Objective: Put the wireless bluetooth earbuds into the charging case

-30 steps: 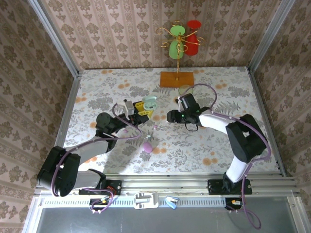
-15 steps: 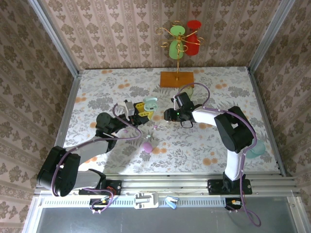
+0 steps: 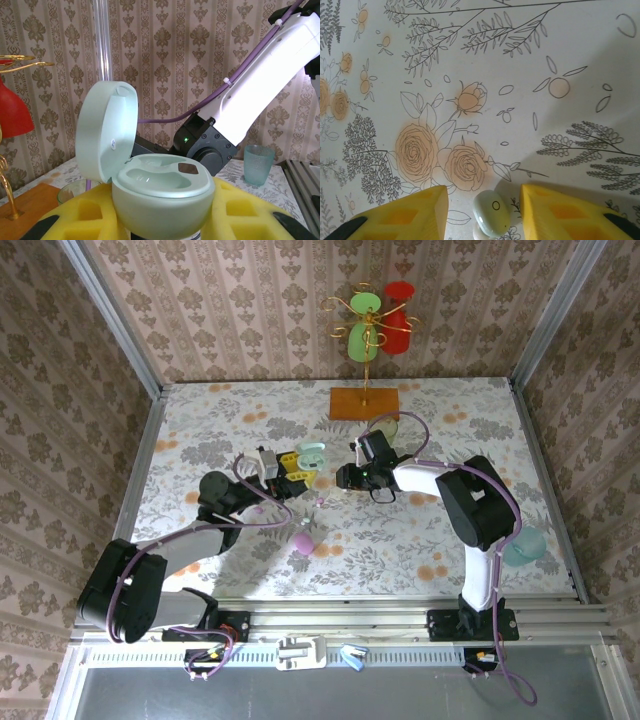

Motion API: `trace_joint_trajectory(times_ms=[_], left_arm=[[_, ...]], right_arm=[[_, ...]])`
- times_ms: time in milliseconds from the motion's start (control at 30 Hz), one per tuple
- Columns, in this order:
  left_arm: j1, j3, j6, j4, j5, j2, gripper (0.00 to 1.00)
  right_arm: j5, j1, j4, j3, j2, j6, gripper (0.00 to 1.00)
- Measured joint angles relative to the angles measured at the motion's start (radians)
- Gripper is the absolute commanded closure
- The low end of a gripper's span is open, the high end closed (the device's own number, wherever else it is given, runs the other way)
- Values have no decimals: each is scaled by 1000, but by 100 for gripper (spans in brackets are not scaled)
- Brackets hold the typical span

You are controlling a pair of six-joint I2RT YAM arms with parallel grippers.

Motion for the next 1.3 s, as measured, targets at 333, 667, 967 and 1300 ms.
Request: trace_joint_trajectory(times_ms=[333,667,967,1300], left_arm=[[0,0,-2,0,3,0,90],[0,0,-2,0,4,0,90],[0,0,-3,0,4,0,90],[0,0,-3,0,3,0,90]], right_arm=[[-50,2,19,0,1,1,66],[-73,2,20,0,8,0,66],[-75,4,14,10,24,-3,68],[-68,5,-3,18,30,-11,77]])
